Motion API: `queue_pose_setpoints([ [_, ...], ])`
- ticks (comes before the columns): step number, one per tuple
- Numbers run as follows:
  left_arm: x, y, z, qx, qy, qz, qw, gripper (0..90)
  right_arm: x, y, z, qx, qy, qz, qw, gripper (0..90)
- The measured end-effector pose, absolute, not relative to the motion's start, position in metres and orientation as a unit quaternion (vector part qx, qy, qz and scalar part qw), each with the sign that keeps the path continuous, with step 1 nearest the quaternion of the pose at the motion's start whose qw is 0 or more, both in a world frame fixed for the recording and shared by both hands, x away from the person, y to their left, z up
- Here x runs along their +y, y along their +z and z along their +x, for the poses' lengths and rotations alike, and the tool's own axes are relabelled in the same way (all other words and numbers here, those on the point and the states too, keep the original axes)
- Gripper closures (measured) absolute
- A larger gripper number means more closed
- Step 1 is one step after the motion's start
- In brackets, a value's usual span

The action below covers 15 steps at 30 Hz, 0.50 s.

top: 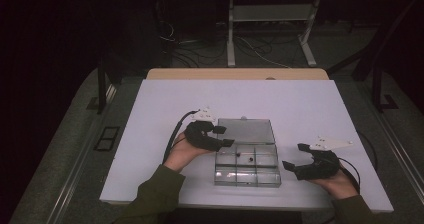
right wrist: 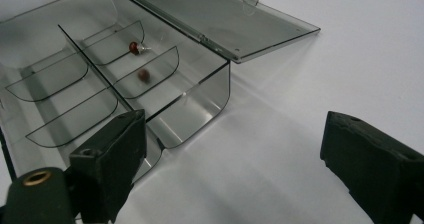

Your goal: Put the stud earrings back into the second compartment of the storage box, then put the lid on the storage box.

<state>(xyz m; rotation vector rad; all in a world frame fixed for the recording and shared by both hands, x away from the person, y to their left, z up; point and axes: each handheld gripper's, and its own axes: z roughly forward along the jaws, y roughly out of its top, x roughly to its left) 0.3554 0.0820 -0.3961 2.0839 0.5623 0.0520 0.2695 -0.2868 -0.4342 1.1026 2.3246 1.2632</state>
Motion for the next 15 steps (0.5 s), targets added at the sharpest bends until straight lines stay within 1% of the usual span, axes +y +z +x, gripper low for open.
queue_pose_setpoints([
  [7, 0.093, -0.397, 0.362, 0.246, 0.036, 0.846, 0.472, 36.5, -0.287, -0.428, 0.279, 0.8, 0.444, 0.38, 0.137, 10.8],
  [12, 0.101, -0.399, 0.368, 0.259, 0.048, 0.841, 0.472, 36.8, -0.287, -0.421, 0.291, 0.795, 0.45, 0.386, 0.131, 10.9],
  [15, 0.105, -0.4, 0.371, 0.265, 0.055, 0.841, 0.468, 38.4, -0.286, -0.419, 0.3, 0.793, 0.455, 0.387, 0.121, 11.3],
])
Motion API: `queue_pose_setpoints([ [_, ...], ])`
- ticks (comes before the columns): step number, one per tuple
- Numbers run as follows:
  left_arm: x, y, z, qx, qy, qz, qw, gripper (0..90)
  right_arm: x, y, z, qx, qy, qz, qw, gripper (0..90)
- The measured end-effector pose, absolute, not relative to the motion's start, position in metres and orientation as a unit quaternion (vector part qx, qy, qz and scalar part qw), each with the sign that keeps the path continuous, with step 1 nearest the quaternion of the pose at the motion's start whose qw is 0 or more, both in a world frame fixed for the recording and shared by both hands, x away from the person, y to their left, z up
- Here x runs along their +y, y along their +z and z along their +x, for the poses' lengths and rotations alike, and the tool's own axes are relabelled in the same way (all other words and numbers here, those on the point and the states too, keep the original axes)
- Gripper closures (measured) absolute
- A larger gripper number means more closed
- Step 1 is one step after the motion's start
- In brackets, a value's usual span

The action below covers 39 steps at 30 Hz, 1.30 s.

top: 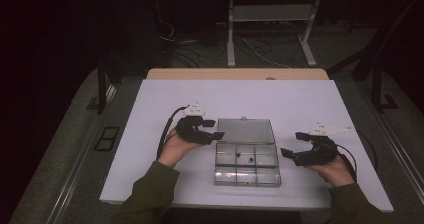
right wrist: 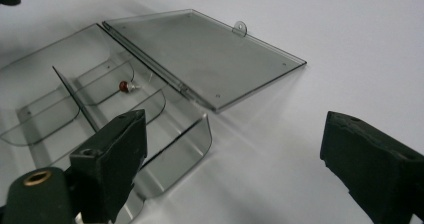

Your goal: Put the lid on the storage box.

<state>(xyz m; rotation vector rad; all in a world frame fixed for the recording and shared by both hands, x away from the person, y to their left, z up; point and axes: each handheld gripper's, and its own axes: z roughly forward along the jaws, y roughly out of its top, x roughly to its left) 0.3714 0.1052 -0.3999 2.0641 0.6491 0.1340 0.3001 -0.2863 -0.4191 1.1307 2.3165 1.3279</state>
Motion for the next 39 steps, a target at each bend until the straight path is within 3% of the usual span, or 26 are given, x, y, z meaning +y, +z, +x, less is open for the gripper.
queue_pose_setpoints([
  [8, 0.108, -0.402, 0.375, 0.272, 0.066, 0.843, 0.459, 50.4, -0.278, -0.415, 0.317, 0.793, 0.455, 0.384, 0.128, 24.6],
  [19, 0.109, -0.416, 0.385, 0.292, 0.085, 0.851, 0.428, 79.6, -0.275, -0.417, 0.35, 0.786, 0.458, 0.395, 0.127, 62.6],
  [24, 0.106, -0.426, 0.39, 0.291, 0.08, 0.86, 0.412, 89.0, -0.271, -0.424, 0.361, 0.791, 0.448, 0.399, 0.119, 79.7],
  [27, 0.106, -0.43, 0.392, 0.292, 0.075, 0.862, 0.407, 89.1, -0.27, -0.43, 0.364, 0.801, 0.434, 0.399, 0.107, 86.9],
  [39, 0.102, -0.443, 0.394, 0.302, 0.047, 0.876, 0.374, 89.1, -0.264, -0.446, 0.364, 0.821, 0.389, 0.409, 0.08, 89.0],
])
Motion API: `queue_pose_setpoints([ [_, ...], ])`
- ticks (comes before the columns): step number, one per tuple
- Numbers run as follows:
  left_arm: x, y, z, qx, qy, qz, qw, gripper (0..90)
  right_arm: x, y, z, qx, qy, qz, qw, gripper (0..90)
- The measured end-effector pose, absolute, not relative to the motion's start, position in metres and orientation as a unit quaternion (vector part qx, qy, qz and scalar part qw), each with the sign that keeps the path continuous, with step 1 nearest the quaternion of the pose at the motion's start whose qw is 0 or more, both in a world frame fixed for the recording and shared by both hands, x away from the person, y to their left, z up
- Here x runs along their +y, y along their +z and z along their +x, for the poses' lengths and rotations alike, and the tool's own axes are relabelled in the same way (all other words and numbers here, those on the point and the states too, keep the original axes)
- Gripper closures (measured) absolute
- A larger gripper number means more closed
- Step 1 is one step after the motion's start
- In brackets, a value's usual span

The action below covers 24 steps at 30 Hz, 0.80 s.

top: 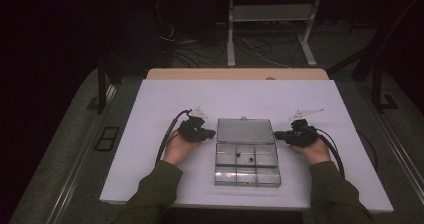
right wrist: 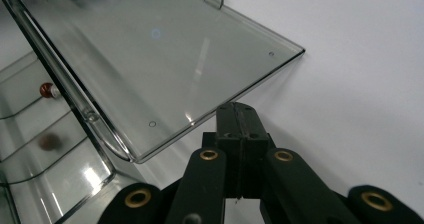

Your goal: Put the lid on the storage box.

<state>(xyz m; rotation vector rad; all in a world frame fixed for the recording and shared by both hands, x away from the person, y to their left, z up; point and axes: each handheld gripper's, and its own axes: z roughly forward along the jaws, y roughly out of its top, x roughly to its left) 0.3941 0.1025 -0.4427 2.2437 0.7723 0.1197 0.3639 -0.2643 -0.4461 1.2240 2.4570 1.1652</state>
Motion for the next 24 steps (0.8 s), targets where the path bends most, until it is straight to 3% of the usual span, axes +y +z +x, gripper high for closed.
queue_pose_setpoints([
  [24, 0.093, -0.443, 0.408, 0.315, 0.037, 0.859, 0.401, 89.1, -0.253, -0.45, 0.388, 0.819, 0.389, 0.419, 0.053, 89.0],
])
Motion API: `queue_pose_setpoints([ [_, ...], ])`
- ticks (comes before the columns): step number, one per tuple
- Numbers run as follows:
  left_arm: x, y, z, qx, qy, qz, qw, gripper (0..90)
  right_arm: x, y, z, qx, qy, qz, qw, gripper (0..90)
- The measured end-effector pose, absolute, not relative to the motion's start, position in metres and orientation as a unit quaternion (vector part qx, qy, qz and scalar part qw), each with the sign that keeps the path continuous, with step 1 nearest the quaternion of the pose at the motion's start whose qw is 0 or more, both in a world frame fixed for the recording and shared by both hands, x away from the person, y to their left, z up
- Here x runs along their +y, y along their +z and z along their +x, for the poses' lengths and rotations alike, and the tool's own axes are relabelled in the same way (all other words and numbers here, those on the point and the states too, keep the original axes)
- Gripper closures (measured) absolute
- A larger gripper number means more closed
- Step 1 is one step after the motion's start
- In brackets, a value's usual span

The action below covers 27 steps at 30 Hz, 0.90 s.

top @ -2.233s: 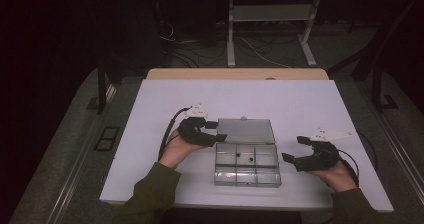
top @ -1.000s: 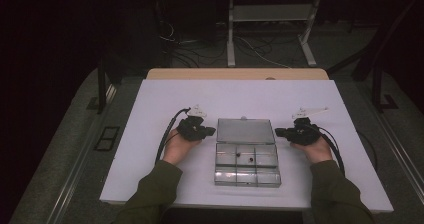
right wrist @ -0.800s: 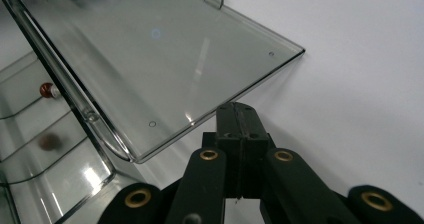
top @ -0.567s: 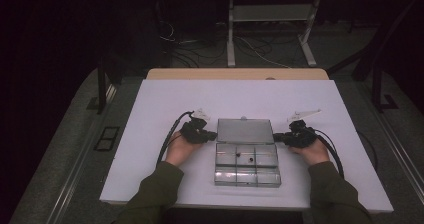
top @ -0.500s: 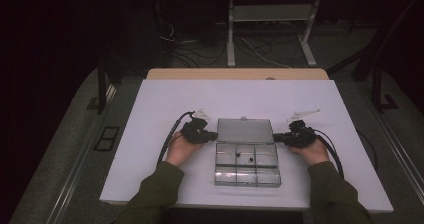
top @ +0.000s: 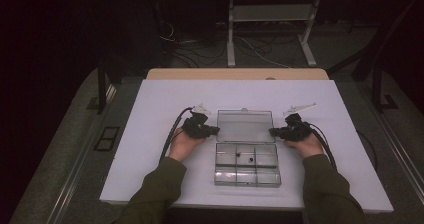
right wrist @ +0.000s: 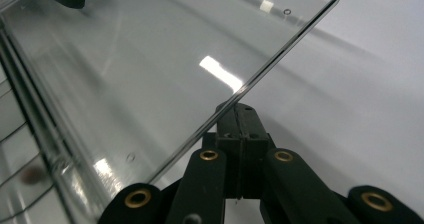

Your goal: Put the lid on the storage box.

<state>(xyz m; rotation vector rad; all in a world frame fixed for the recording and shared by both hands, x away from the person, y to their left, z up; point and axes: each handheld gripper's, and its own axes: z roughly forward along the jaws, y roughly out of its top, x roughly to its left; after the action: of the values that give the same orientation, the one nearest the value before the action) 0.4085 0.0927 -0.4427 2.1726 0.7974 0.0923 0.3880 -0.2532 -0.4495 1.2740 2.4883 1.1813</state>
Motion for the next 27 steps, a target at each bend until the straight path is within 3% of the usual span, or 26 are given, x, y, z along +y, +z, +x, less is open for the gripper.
queue_pose_setpoints([
  [27, 0.092, -0.421, 0.408, 0.304, 0.046, 0.833, 0.46, 89.1, -0.254, -0.426, 0.39, 0.798, 0.448, 0.396, 0.071, 89.1],
])
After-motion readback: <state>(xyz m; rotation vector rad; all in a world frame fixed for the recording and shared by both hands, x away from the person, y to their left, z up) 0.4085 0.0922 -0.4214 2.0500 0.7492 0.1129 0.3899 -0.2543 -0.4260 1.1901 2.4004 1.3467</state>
